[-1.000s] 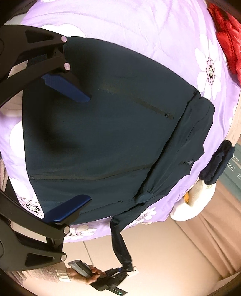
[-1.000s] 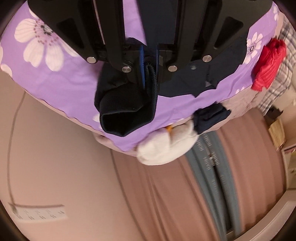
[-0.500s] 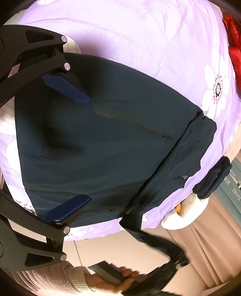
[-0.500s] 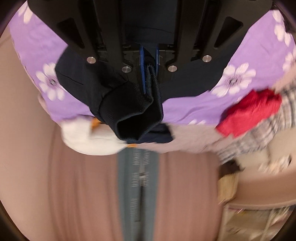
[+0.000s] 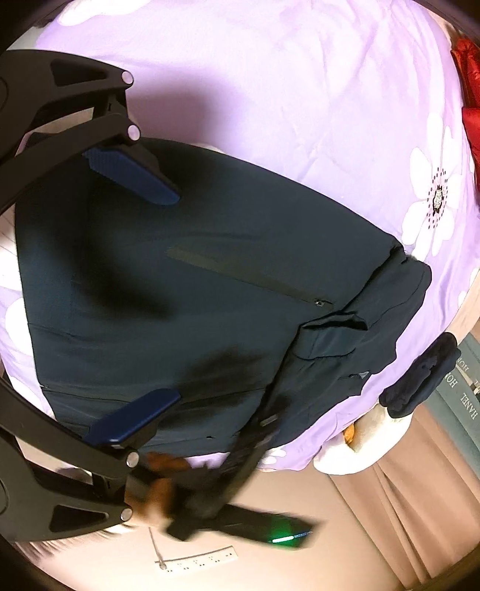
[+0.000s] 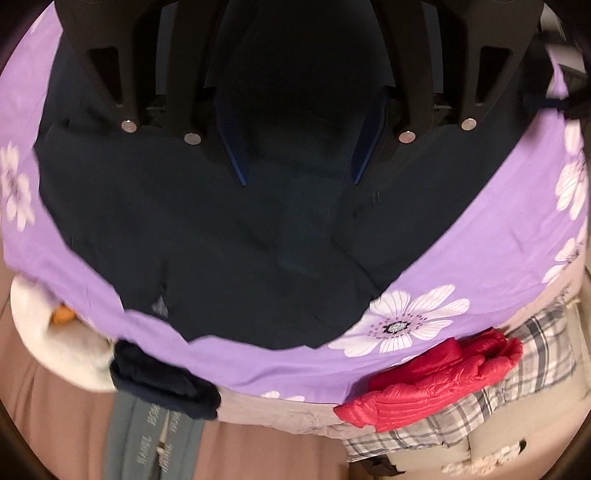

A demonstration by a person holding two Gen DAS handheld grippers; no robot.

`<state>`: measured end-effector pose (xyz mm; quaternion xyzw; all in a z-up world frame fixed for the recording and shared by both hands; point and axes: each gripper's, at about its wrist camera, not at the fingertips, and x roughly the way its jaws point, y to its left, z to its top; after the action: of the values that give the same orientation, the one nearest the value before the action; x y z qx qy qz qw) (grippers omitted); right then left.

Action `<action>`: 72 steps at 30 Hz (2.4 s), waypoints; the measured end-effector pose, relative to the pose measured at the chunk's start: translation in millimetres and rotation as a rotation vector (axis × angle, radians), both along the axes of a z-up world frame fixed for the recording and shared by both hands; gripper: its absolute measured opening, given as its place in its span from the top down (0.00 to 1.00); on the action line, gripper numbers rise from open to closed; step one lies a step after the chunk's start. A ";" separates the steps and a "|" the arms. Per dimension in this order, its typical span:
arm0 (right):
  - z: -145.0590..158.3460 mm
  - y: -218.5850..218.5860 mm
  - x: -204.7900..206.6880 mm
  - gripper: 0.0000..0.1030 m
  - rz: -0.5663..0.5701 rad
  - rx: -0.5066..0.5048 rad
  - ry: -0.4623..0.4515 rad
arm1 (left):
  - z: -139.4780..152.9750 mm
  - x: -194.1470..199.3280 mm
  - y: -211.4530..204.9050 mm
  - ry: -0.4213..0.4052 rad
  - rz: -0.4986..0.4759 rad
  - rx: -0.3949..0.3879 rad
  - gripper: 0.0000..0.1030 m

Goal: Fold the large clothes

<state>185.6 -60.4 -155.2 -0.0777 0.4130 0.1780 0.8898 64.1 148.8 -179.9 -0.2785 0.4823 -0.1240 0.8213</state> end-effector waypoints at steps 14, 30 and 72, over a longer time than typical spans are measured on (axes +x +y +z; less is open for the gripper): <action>-10.3 -188.2 -68.9 0.40 -0.368 0.341 0.022 | -17.2 179.9 -26.8 0.032 0.019 -0.271 0.02; -35.3 -203.0 -65.6 0.40 -0.388 0.400 0.042 | -38.7 254.9 -52.7 0.055 0.048 -0.055 0.77; -36.2 -213.1 38.0 0.98 -0.379 0.354 0.050 | 22.1 271.1 -49.4 -0.166 -0.060 -0.101 0.92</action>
<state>223.6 -273.5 -191.4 0.1623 0.4047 0.0794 0.8964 335.2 99.5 -157.9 -0.2935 0.4141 -0.1954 0.8392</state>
